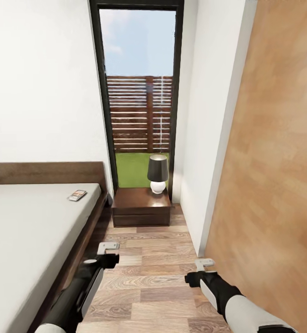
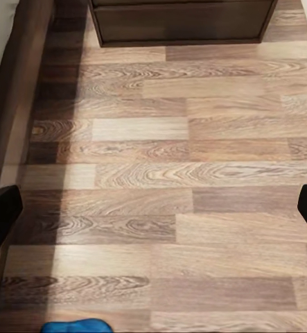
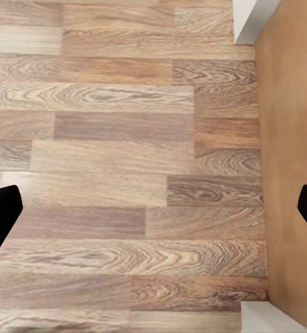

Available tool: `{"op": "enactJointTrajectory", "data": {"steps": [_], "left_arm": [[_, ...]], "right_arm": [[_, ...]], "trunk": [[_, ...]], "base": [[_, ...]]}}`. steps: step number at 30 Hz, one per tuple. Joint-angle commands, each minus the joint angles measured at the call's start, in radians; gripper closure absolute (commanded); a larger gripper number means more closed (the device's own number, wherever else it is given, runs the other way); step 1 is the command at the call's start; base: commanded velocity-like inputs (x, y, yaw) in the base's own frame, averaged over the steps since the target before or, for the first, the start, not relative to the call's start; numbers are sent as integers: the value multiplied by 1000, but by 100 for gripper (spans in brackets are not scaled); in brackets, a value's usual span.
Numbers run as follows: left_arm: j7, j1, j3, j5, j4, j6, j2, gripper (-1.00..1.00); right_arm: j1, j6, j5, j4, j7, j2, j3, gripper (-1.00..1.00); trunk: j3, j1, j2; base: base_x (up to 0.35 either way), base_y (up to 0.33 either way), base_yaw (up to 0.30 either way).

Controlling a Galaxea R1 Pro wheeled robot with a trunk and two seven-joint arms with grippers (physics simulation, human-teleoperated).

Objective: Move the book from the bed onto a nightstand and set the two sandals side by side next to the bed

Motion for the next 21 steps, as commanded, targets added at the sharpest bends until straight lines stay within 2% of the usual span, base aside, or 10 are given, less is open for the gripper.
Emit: {"op": "enactJointTrajectory", "data": {"steps": [1,5,16,21], "left_arm": [[8,-9,-2,6,16,5,0,-100],[15,-39,-1,5,78,4,1,-100],[17,-53,3,4,94,4,3,-100],[18,-52,4,0,90,3,4,-100]], "right_arm": [[0,7,2,-2,-4,3,4,-100],[0,6,4,-4,-4,17,5,-100],[0,10,6,-3,-3,25,6,-100],[0,11,6,-6,-1,24,6,-100]], "trunk": [[1,-4,6],[14,-19,34],[48,-61,111],[48,-61,111]], "base": [[0,0,0],[0,0,0],[0,0,0],[0,0,0]]}}
